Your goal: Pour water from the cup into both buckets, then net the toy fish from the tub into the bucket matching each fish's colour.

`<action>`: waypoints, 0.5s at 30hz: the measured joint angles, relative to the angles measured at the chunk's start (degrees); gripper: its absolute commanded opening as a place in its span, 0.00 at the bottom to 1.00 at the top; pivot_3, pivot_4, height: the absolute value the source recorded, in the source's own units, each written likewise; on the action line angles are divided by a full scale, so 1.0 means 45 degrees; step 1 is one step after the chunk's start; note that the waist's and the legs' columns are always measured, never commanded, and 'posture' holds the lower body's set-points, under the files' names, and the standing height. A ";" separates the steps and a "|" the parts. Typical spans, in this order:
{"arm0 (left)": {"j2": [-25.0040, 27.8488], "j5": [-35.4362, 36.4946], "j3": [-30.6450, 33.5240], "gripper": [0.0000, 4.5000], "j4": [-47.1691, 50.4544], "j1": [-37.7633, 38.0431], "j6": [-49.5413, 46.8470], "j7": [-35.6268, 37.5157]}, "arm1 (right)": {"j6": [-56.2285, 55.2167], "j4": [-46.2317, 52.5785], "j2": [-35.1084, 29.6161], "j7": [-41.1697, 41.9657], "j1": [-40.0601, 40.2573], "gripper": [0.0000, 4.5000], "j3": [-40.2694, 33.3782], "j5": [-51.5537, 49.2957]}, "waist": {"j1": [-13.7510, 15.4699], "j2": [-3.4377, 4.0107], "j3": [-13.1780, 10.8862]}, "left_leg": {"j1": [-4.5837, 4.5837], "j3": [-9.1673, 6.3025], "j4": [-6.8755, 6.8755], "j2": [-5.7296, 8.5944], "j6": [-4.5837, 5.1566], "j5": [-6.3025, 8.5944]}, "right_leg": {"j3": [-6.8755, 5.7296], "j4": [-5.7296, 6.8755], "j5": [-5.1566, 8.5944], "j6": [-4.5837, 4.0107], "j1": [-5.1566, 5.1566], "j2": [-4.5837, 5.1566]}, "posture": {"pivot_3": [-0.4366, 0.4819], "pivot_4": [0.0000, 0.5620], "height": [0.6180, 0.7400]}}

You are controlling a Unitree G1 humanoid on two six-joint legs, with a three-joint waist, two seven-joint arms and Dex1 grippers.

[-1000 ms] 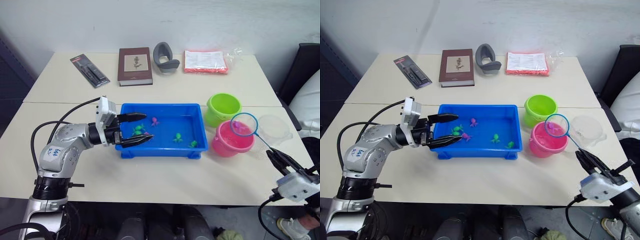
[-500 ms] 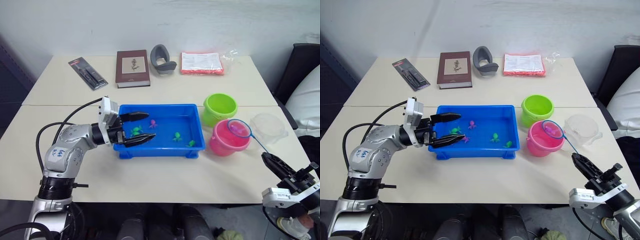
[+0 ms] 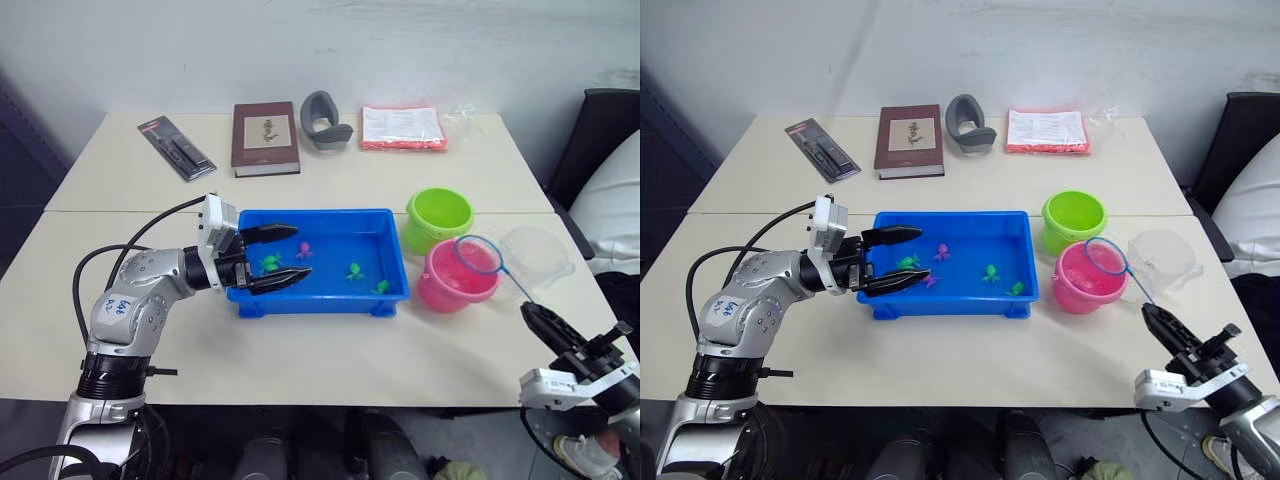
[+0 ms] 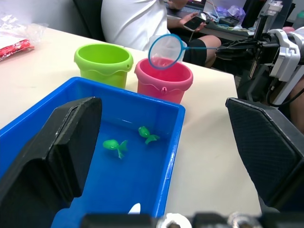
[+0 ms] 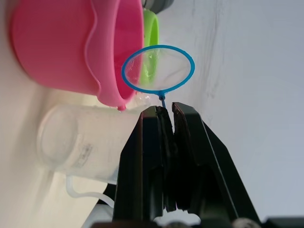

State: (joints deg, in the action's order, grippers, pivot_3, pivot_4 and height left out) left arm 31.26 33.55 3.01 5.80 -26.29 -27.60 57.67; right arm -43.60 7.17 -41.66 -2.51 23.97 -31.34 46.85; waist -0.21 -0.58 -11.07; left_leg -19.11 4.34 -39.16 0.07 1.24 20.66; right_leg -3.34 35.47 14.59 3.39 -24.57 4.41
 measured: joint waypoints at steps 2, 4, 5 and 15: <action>0.0056 0.0000 0.0004 1.00 0.0000 0.0072 0.0000 0.0000 | 0.0014 0.0205 -0.0147 0.0231 0.0090 0.00 0.0001 -0.0701 | -0.0010 0.0000 0.0000 | -0.0001 0.0000 0.0001 -0.0001 0.0000 0.0000 | 0.0000 0.0000 0.0000 0.0000 0.0000 -0.0001 | 0.48 0.27 1.00; 0.0124 0.0000 0.0032 1.00 0.0003 0.0147 0.0002 0.0006 | 0.0022 0.0546 -0.0278 0.0671 0.0161 0.00 0.0056 -0.1640 | -0.0018 0.0000 0.0000 | 0.0000 0.0000 0.0001 -0.0005 -0.0002 0.0000 | 0.0000 0.0000 0.0000 0.0000 0.0001 -0.0005 | 0.48 0.27 1.00; 0.0295 -0.0002 0.0096 1.00 0.0013 0.0296 0.0018 0.0029 | 0.0326 0.0789 -0.0530 0.1331 0.0162 0.00 0.0330 -0.2905 | -0.0063 -0.0002 -0.0001 | 0.0004 0.0003 0.0001 -0.0006 -0.0002 0.0000 | 0.0002 0.0001 0.0000 0.0001 0.0001 -0.0005 | 0.48 0.27 1.00; 0.2742 0.0029 0.2600 1.00 0.0105 0.3082 0.0208 0.0506 | 0.8394 0.4452 -0.2653 0.7431 -0.3045 0.00 0.2948 -1.6040 | -0.0237 -0.0048 -0.0023 | 0.0029 -0.0064 0.0001 -0.0053 0.0006 0.0018 | -0.0072 -0.0001 0.0018 -0.0036 -0.0012 0.0012 | 0.48 0.27 1.00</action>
State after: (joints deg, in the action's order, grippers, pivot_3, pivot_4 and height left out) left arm 43.60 33.68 14.71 6.27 -12.42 -26.67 59.95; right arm -5.83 27.20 -53.60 30.93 10.26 -18.07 -25.33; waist -1.27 -0.80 -11.17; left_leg -18.98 4.05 -39.15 -0.16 1.27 20.74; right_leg -3.67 35.46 14.67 3.23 -24.62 4.47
